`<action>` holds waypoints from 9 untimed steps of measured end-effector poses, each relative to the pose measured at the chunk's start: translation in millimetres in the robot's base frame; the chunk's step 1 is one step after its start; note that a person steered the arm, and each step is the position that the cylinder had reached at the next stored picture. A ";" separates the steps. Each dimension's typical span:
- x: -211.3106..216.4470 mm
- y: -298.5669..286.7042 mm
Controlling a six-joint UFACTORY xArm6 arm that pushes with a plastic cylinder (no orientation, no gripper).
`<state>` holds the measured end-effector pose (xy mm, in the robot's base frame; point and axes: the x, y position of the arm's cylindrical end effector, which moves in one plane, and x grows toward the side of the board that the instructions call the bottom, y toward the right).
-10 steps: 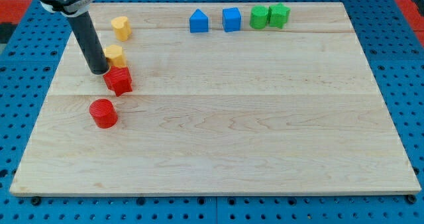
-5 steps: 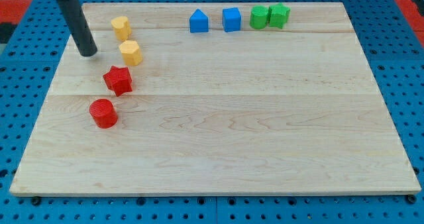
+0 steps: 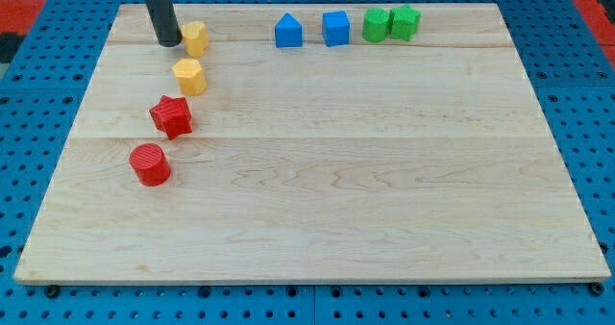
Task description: Adjust the red star and yellow blocks to form a straight line
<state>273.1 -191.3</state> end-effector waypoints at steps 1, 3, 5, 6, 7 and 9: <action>2.3 8.0; 0.7 26.7; -8.8 13.5; -23.8 12.7; -22.2 14.3; -46.3 63.3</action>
<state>226.8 -128.1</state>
